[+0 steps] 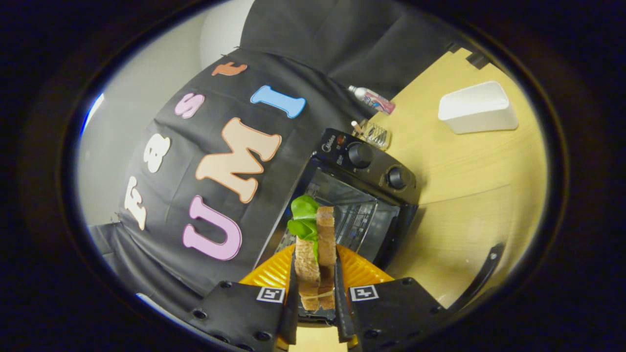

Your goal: Open the toaster oven, put the food inside, and close the toaster oven door.

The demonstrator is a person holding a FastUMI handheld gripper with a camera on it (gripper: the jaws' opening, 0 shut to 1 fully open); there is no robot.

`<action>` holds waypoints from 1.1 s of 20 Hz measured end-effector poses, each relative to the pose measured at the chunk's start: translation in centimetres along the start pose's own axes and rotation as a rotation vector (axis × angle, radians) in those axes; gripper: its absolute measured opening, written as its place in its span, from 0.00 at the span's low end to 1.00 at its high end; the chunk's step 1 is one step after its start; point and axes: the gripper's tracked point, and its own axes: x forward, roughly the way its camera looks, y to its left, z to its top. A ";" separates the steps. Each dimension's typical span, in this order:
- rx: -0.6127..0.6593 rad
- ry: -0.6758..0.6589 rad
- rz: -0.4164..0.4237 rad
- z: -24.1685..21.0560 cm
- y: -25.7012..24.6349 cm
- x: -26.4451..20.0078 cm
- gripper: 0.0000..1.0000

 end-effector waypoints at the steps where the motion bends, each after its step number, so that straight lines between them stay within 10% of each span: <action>1: 0.003 0.013 -0.011 -0.5 -0.2 1.2 0.34; 11: 0.041 0.008 -0.034 -2.0 -1.0 7.4 0.37; 22: -0.549 0.025 -0.291 0.8 -3.1 2.8 1.00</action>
